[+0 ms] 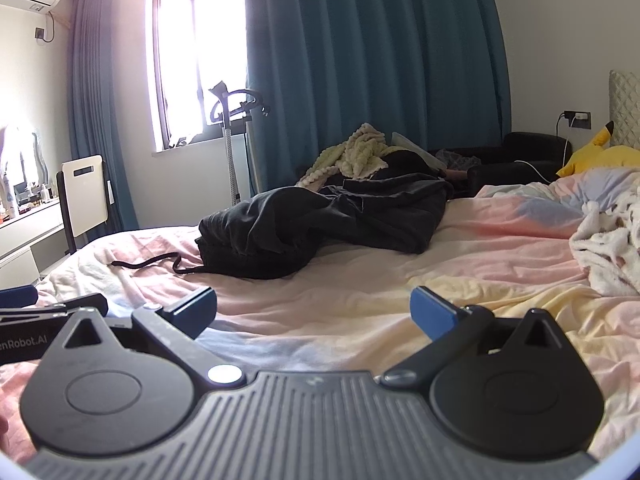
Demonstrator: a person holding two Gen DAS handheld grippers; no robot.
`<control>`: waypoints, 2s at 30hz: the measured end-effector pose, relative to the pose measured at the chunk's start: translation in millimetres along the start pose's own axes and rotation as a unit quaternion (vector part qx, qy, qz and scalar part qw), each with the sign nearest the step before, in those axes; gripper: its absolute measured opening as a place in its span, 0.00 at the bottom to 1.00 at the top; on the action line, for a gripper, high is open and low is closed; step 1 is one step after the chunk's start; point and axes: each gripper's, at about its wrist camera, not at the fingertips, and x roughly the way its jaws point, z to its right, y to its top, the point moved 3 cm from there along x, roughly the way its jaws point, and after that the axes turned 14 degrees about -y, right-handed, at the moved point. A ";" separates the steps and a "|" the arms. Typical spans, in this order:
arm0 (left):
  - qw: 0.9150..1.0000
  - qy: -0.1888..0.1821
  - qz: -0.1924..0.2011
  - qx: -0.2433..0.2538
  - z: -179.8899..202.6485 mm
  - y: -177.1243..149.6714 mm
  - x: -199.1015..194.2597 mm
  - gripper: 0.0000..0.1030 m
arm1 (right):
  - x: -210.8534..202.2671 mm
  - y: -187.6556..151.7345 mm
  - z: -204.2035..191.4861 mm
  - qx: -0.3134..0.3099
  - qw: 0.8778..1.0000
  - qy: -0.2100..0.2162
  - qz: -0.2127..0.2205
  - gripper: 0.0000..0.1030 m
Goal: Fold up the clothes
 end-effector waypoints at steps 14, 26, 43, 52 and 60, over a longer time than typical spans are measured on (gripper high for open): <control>1.000 -0.010 -0.002 -0.003 2.0 0.1 -0.5 1.00 | -0.1 1.3 1.8 0.000 1.000 -0.001 -0.002 1.00; 1.000 -0.008 -0.004 -0.006 1.6 0.5 -1.5 1.00 | -1.2 1.6 2.3 0.002 1.000 -0.002 -0.001 1.00; 1.000 -0.021 -0.004 -0.020 2.4 -0.3 -1.5 1.00 | -4.0 0.8 -3.2 -0.001 1.000 -0.005 0.002 1.00; 1.000 -0.023 -0.010 -0.016 4.4 -3.4 0.5 1.00 | -3.0 1.3 -1.9 0.004 1.000 -0.002 -0.003 1.00; 0.999 -0.022 -0.016 -0.016 7.6 -7.2 9.1 1.00 | 2.3 -0.4 2.2 0.009 1.000 -0.001 -0.013 1.00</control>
